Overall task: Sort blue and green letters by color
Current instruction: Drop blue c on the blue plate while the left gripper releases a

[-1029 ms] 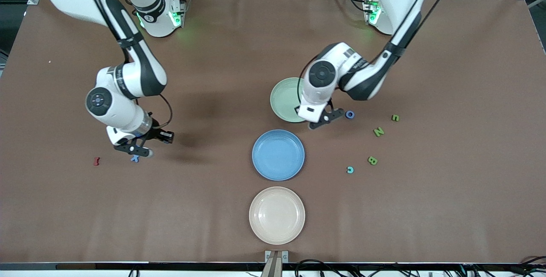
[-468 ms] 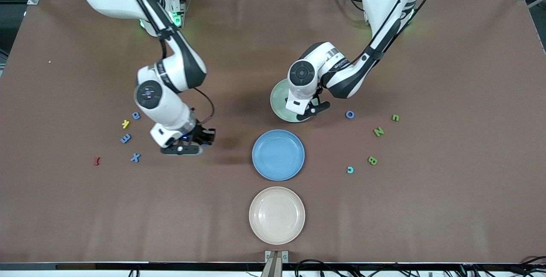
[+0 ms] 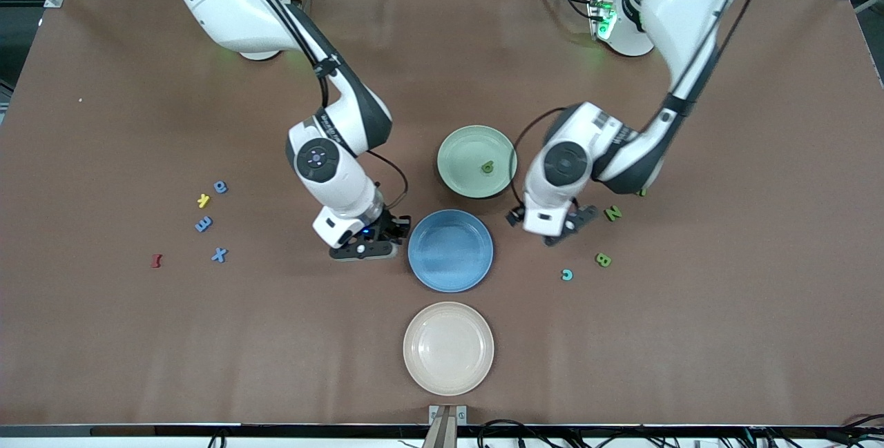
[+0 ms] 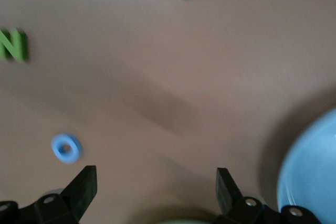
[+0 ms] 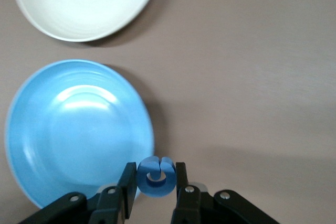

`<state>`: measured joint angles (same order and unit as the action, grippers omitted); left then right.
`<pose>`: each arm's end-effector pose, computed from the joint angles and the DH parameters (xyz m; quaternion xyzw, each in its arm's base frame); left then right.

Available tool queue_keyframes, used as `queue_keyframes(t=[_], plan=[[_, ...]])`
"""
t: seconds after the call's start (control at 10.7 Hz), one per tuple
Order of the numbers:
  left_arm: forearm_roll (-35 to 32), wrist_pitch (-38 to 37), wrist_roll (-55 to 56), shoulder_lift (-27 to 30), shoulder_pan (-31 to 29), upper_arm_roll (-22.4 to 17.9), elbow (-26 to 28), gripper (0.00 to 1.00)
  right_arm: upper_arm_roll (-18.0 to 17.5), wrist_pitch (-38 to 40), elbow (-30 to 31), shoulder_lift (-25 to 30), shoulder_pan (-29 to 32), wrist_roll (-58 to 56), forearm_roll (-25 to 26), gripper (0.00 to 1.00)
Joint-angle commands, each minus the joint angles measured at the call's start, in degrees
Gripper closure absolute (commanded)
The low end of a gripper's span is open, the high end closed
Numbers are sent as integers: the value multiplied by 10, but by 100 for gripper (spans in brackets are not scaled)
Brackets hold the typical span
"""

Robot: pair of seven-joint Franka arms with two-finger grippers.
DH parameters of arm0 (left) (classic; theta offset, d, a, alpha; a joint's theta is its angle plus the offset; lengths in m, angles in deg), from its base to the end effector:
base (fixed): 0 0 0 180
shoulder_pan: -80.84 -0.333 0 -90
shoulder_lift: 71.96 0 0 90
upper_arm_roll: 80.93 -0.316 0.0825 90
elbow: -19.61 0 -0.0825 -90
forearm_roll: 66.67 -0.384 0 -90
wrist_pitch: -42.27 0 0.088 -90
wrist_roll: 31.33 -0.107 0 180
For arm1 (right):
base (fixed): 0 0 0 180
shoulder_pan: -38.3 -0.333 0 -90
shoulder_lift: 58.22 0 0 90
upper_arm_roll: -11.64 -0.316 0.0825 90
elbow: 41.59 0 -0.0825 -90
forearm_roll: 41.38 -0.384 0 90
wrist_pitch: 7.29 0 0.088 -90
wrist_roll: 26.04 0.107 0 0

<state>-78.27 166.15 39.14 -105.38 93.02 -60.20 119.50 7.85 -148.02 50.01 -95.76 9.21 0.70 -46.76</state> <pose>0.5617 -0.3305 0.2484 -0.9571 -0.2829 0.0523 0.0349 0.6049 0.3824 0.2686 -0.9934 -0.0113 -0.0616 0.0958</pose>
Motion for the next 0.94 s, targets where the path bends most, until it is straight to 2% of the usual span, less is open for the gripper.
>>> queue_keyframes(t=[0.0, 0.09, 0.19, 0.28, 0.37, 0.47, 0.66, 0.84], plan=[[-24, -9, -38, -9, -44, -11, -29, 0, 1, -45, -42, -36, -35, 13, -14, 96], [-30, -9, -64, -9, -63, -18, -30, 0, 1, -59, -42, -44, -49, 13, -22, 96], [-32, -9, -98, -9, -85, -19, -30, 0, 1, -62, -42, -46, -57, 14, -30, 90], [-34, -10, -154, -7, -110, -19, -20, 0, 1, -62, -42, -49, -63, 29, -40, 76], [-34, -10, -202, 0, -124, -19, -1, 0, 1, -61, -42, -51, -70, 59, -43, 16], [-35, -10, -223, 8, -128, -19, 8, 0, 2, -61, -42, -51, -72, 62, -39, 0], [-50, 1, -272, 40, -142, -18, 55, 0, 2, -61, -42, -49, -69, 62, -39, 0], [-55, 75, -348, 105, -197, -1, 163, 0, 2, -57, -42, -42, -60, 53, -38, 0]])
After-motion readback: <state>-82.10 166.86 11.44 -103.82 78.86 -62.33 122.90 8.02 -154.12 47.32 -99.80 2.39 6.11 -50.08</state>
